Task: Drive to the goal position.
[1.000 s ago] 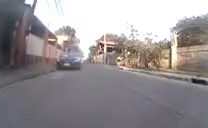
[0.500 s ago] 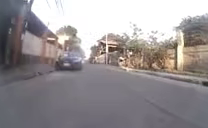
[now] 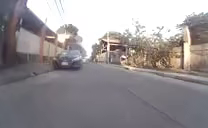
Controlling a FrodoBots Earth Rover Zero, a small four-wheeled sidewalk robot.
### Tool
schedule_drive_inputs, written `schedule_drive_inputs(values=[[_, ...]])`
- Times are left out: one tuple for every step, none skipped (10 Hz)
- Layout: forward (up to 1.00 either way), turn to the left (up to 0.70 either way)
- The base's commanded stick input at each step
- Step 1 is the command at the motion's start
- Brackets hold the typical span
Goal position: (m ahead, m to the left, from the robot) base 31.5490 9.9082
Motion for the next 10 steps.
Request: schedule_drive_inputs(values=[[1.00,0.01],[1.00,0.01],[1.00,0.01],[1.00,0.01],[1.00,0.01],[1.00,0.01],[1.00,0.01],[1.00,0.01],[1.00,0.01],[1.00,0.01]])
